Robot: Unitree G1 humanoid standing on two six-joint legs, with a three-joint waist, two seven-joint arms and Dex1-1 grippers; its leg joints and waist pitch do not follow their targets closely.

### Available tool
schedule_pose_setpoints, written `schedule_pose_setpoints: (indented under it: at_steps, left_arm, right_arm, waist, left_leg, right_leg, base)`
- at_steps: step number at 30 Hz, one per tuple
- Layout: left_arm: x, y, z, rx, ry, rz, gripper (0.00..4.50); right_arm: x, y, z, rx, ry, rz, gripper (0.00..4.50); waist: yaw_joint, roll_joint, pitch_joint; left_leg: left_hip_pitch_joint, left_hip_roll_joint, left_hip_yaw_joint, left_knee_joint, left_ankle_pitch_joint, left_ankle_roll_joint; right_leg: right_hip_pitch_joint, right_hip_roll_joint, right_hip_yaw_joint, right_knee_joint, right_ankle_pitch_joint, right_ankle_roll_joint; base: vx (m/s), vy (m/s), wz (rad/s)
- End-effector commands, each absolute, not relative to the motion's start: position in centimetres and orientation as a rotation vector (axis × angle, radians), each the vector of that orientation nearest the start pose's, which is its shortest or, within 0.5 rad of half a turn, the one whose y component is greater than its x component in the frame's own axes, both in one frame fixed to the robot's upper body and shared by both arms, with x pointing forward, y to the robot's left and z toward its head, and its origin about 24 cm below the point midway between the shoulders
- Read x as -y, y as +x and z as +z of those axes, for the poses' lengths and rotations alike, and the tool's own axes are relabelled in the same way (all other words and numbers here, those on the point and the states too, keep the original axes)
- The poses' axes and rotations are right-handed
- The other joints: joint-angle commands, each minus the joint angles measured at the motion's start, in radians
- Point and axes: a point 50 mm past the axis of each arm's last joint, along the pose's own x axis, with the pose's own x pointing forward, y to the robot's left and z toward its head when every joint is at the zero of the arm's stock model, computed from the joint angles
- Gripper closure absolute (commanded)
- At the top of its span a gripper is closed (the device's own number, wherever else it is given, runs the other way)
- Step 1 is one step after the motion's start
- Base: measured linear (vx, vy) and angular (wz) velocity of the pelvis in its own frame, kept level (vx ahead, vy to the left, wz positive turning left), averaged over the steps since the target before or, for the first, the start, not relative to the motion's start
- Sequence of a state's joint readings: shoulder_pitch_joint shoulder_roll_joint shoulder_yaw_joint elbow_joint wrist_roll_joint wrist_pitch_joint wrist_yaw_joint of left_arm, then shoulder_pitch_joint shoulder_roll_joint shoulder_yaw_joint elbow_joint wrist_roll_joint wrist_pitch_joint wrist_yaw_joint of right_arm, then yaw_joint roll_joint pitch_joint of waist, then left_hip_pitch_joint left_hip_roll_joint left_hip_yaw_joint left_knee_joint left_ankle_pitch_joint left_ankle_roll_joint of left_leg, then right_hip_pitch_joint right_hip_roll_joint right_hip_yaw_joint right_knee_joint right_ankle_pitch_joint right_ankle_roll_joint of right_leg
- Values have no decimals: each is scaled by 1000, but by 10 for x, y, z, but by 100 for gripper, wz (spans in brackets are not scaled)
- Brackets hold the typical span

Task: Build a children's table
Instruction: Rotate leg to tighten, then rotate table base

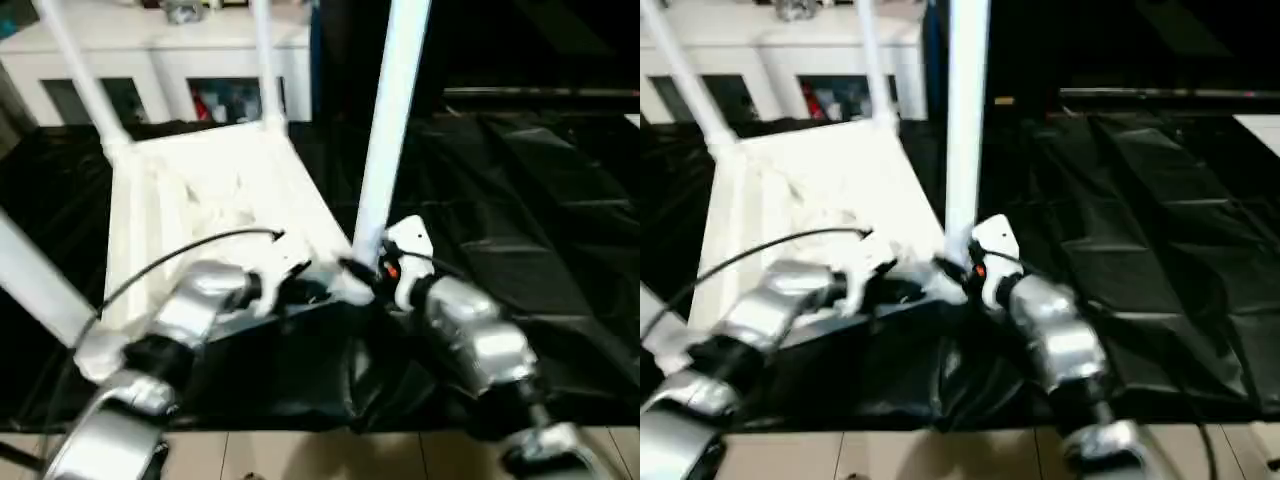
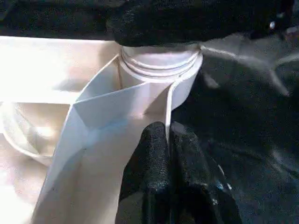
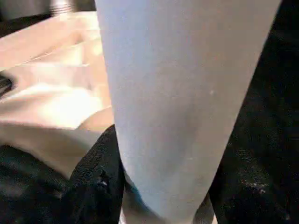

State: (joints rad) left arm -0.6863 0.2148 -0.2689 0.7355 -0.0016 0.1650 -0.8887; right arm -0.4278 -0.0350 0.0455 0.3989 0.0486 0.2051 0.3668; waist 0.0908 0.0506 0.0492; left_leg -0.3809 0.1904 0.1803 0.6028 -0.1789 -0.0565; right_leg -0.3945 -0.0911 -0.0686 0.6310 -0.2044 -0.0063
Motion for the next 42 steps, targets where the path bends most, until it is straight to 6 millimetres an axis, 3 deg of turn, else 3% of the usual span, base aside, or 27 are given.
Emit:
schedule_pose_setpoints:
  at_steps: [1,3,4,5,7,10,14,15,17,19,20,22,25,26,27,29,32,36,37,38,40,41,42]
  left_arm:
    - [-110,357,59,-368,320,-865,450]
    - [-108,358,59,-358,323,-858,450]
    - [-105,358,59,-353,327,-864,450]
    - [-102,356,60,-342,331,-893,450]
    - [-98,353,61,-326,331,-944,450]
    - [-95,347,61,-295,379,-1027,450]
    - [-92,347,64,-254,362,-1029,450]
    - [-92,347,65,-246,337,-1029,406]
    - [-94,347,70,-227,306,-1037,394]
    - [-96,344,78,-181,272,-1044,389]
    - [-97,342,82,-163,260,-1043,359]
    - [-103,334,90,-126,234,-1058,352]
    - [-108,328,94,-105,225,-1059,329]
    - [-116,317,96,-110,199,-1066,309]
    - [-120,309,96,-120,185,-1075,309]
    - [-125,298,95,-143,169,-1088,309]
    - [-133,271,90,-228,134,-1151,266]
    - [-142,241,84,-345,87,-1222,243]
    - [-146,234,82,-385,81,-1231,217]
    - [-149,224,79,-447,85,-1242,223]
    - [-153,215,77,-505,87,-1250,223]
    - [-159,202,73,-568,77,-1233,211]
    - [-159,201,72,-572,75,-1230,189]
  right_arm:
    - [87,309,25,-296,46,512,256]
    - [84,308,24,-297,54,509,257]
    - [81,306,24,-303,59,504,257]
    - [77,306,28,-277,76,510,257]
    - [77,307,33,-240,97,517,201]
    - [82,310,40,-213,114,523,177]
    - [94,315,54,-146,61,541,144]
    - [101,316,59,-132,62,560,140]
    - [118,315,68,-115,32,611,140]
    - [134,314,74,-96,1,617,140]
    - [139,313,76,-89,-10,625,140]
    - [153,310,83,-73,-24,651,140]
    - [161,308,87,-65,-26,664,140]
    - [170,304,89,-76,-20,713,140]
    - [174,301,90,-86,-16,745,140]
    - [178,296,90,-98,-23,794,140]
    - [181,286,89,-134,-25,907,140]
    - [179,277,83,-193,-35,1027,140]
    - [176,277,82,-198,-30,1035,156]
    - [171,278,80,-201,-6,1044,173]
    - [165,280,78,-202,17,1053,176]
    - [147,287,74,-193,43,1075,186]
    - [145,287,74,-191,44,1077,200]
  waist:
    - [-5,-15,-62]
    - [0,-5,-61]
    - [-1,-17,-60]
    - [2,-15,-60]
    - [3,-11,-61]
    - [1,-8,-65]
    - [-3,-9,-73]
    - [-1,-14,-74]
    - [3,-20,-74]
    - [5,-16,-76]
    - [7,-17,-78]
    - [8,-15,-75]
    - [2,-16,-67]
    - [1,-16,-64]
    - [1,-19,-64]
    - [0,-15,-60]
    - [0,-15,-59]
    - [-3,-17,-52]
    - [-1,-14,-53]
    - [-2,-29,-51]
    - [-3,-21,-51]
    - [-4,-25,-52]
    - [-12,-26,-50]
  left_leg:
    - [22,33,-16,-85,-280,-27]
    - [21,35,-19,-88,-278,-22]
    - [20,36,-17,-89,-279,-18]
    - [22,36,-18,-90,-278,-14]
    - [21,38,-19,-90,-278,-15]
    - [16,38,-21,-91,-259,-8]
    - [9,33,-17,-79,-169,19]
    - [7,32,-16,-74,-131,34]
    - [5,31,-13,-69,-106,63]
    - [3,33,-13,-67,-89,83]
    - [2,38,-14,-65,-82,89]
    - [4,39,-12,-65,-94,95]
    - [5,38,-10,-70,-150,83]
    - [7,38,-9,-72,-168,71]
    - [6,45,-12,-76,-182,64]
    - [10,41,-9,-76,-203,62]
    - [9,44,-12,-80,-223,46]
    - [10,39,-10,-84,-254,41]
    - [13,40,-11,-84,-254,39]
    - [10,40,-11,-86,-255,39]
    - [12,40,-12,-87,-252,36]
    - [13,39,-12,-86,-249,34]
    - [4,37,-14,-89,-242,32]
  right_leg:
    - [40,-57,47,-93,-208,-195]
    - [39,-59,48,-93,-223,-182]
    - [39,-59,48,-95,-226,-179]
    - [37,-61,49,-96,-233,-174]
    - [37,-63,49,-95,-231,-171]
    - [43,-62,48,-89,-163,-174]
    - [51,-59,45,-74,-17,-204]
    - [54,-58,45,-70,31,-210]
    - [57,-59,45,-67,60,-216]
    - [55,-61,43,-64,68,-223]
    - [56,-62,42,-62,83,-236]
    - [52,-59,41,-63,62,-249]
    - [49,-57,42,-74,-51,-239]
    - [46,-55,43,-78,-99,-230]
    - [54,-60,43,-74,-112,-227]
    - [42,-53,45,-84,-163,-215]
    - [43,-54,45,-83,-204,-204]
    - [35,-47,46,-92,-264,-191]
    - [34,-48,46,-92,-268,-189]
    - [34,-49,47,-93,-286,-184]
    - [30,-47,47,-91,-295,-178]
    - [29,-47,48,-89,-295,-177]
    - [31,-48,46,-87,-290,-183]
  base:
    - [0,0,0]
    - [0,0,0]
    - [0,0,0]
    - [0,0,0]
    - [0,0,0]
    - [0,0,0]
    - [0,0,0]
    - [0,0,0]
    - [0,0,0]
    - [0,0,0]
    - [0,0,0]
    - [0,0,0]
    - [0,0,0]
    - [0,0,0]
    - [0,0,0]
    - [0,0,0]
    - [0,0,0]
    - [0,0,0]
    - [0,0,0]
    - [0,0,0]
    - [0,0,0]
    - [0,0,0]
    - [0,0,0]
